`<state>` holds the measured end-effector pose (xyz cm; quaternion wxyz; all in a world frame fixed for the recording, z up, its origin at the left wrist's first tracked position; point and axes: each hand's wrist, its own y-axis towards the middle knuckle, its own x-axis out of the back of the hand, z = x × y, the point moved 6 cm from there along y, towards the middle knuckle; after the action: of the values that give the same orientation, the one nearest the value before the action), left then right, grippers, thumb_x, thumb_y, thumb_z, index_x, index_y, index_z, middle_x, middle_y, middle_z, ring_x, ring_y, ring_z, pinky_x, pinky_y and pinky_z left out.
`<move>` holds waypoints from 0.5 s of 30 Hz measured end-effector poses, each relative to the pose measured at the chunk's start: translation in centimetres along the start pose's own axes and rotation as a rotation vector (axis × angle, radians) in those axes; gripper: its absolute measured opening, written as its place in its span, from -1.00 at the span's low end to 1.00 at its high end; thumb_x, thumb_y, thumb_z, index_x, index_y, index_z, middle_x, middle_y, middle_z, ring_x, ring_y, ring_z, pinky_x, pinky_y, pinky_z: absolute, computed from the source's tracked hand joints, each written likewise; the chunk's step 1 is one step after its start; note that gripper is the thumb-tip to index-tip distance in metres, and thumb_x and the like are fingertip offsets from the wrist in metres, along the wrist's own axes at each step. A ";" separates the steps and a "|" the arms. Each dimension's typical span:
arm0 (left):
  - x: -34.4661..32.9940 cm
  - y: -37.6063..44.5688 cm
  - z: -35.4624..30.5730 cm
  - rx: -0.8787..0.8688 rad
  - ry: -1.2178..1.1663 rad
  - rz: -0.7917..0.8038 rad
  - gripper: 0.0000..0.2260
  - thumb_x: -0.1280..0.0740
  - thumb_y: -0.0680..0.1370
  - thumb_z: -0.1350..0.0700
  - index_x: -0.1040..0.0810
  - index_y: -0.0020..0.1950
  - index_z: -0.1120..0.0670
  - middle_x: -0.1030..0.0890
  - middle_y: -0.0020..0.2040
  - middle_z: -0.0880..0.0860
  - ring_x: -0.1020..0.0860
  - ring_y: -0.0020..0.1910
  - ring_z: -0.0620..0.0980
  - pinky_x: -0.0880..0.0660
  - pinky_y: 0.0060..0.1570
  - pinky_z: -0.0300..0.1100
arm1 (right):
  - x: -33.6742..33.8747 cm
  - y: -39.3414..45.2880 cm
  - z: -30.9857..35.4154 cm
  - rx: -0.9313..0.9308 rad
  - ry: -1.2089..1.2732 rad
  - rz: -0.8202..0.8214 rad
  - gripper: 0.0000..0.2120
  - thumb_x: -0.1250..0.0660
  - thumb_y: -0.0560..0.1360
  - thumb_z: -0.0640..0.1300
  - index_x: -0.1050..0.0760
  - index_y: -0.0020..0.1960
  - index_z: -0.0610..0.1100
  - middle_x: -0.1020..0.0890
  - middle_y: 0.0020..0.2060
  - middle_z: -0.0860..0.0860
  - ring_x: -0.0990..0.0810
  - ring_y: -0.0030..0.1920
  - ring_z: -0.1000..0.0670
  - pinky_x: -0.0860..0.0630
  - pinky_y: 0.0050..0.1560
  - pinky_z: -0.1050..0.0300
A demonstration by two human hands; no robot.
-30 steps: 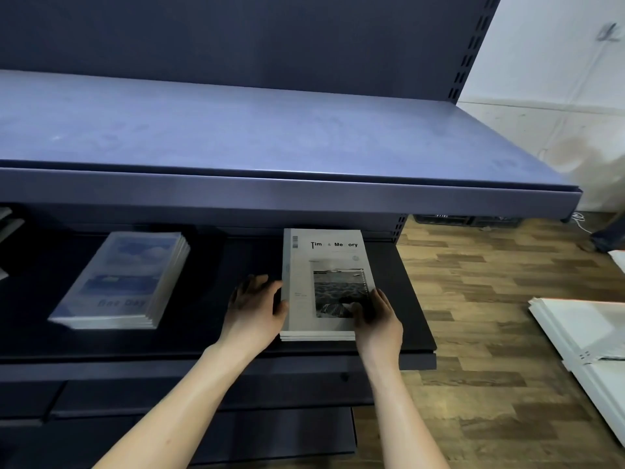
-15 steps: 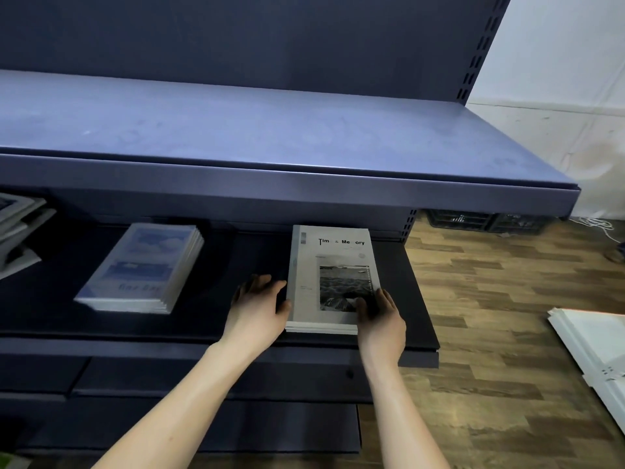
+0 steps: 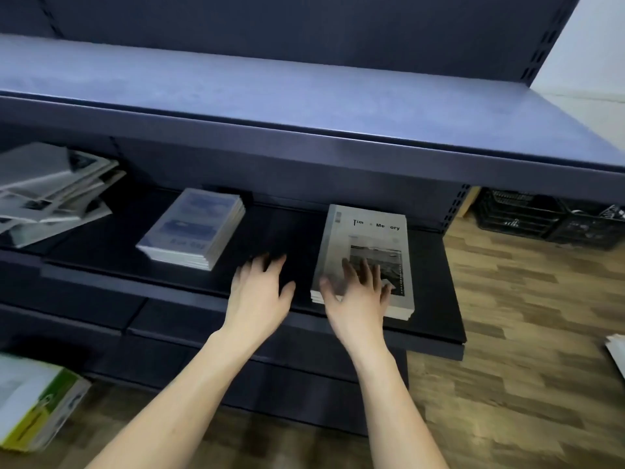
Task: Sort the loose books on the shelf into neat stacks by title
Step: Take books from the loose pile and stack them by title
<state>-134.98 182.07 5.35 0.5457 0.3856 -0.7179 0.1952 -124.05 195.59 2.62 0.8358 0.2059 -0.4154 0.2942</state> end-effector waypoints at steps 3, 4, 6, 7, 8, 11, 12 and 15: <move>1.2 -0.9 2.5 0.032 0.026 -0.035 -0.52 -0.27 0.56 -0.07 -0.37 0.46 0.04 -0.43 0.37 0.16 -0.38 0.34 0.18 -0.30 0.35 0.11 | -1.6 -1.3 3.2 0.068 -0.047 0.127 -0.37 -0.06 0.61 0.29 -0.12 0.60 0.04 0.01 0.61 -0.13 0.18 0.60 -0.16 0.22 0.54 -0.24; 1.8 -1.3 3.5 0.043 0.038 -0.045 -0.53 -0.27 0.56 -0.08 -0.39 0.45 0.04 -0.45 0.36 0.14 -0.38 0.34 0.17 -0.30 0.35 0.11 | -2.3 -1.6 4.4 0.091 -0.053 0.155 -0.37 -0.05 0.61 0.28 -0.12 0.60 0.03 0.01 0.61 -0.13 0.18 0.60 -0.17 0.21 0.55 -0.24; 2.9 -1.8 5.4 0.057 0.058 -0.067 -0.55 -0.28 0.56 -0.07 -0.43 0.41 0.05 -0.48 0.33 0.14 -0.40 0.32 0.16 -0.32 0.32 0.11 | -3.3 -2.2 6.7 0.123 -0.032 0.184 -0.39 -0.07 0.62 0.25 -0.13 0.59 0.02 -0.05 0.61 -0.12 0.12 0.60 -0.18 0.16 0.56 -0.22; 3.6 -2.2 6.6 0.072 0.062 -0.079 -0.56 -0.28 0.56 -0.07 -0.44 0.41 0.06 -0.48 0.32 0.15 -0.39 0.33 0.16 -0.32 0.32 0.12 | -3.9 -2.5 8.0 0.139 -0.010 0.192 -0.40 -0.09 0.62 0.24 -0.15 0.59 0.02 -0.08 0.60 -0.11 0.08 0.60 -0.17 0.12 0.56 -0.20; 4.1 -2.5 7.9 0.091 0.063 -0.086 -0.56 -0.29 0.56 -0.07 -0.44 0.40 0.06 -0.47 0.33 0.16 -0.37 0.36 0.16 -0.30 0.34 0.12 | -4.4 -2.9 9.2 0.154 0.009 0.199 -0.41 -0.10 0.62 0.23 -0.16 0.58 0.01 -0.13 0.59 -0.10 0.04 0.59 -0.16 0.08 0.56 -0.18; 5.9 -3.6 12.0 0.140 0.074 -0.108 -0.55 -0.27 0.57 -0.07 -0.41 0.43 0.05 -0.42 0.39 0.13 -0.29 0.44 0.14 -0.22 0.42 0.10 | -6.5 -4.2 13.2 0.205 0.046 0.231 -0.43 -0.13 0.63 0.19 -0.20 0.56 0.00 -0.23 0.55 -0.09 -0.06 0.58 -0.14 0.00 0.56 -0.16; 6.5 -3.9 13.6 0.159 0.066 -0.117 -0.55 -0.26 0.58 -0.07 -0.39 0.44 0.04 -0.39 0.42 0.12 -0.25 0.46 0.13 -0.19 0.44 0.10 | -7.4 -4.8 14.7 0.223 0.058 0.248 -0.43 -0.14 0.63 0.18 -0.20 0.56 -0.01 -0.24 0.55 -0.09 -0.06 0.57 -0.13 0.00 0.56 -0.15; 8.2 -5.1 17.8 0.215 0.038 -0.129 -0.53 -0.21 0.61 -0.08 -0.31 0.50 0.01 -0.29 0.50 0.09 -0.13 0.53 0.12 -0.06 0.48 0.08 | -9.9 -6.3 18.7 0.261 0.074 0.299 -0.44 -0.16 0.63 0.15 -0.20 0.57 -0.03 -0.22 0.56 -0.10 -0.06 0.58 -0.14 -0.01 0.56 -0.15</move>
<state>-143.24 163.57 6.44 0.5262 0.4834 -0.6561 0.2427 -135.43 176.73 4.59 0.7637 0.2376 -0.3687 0.4737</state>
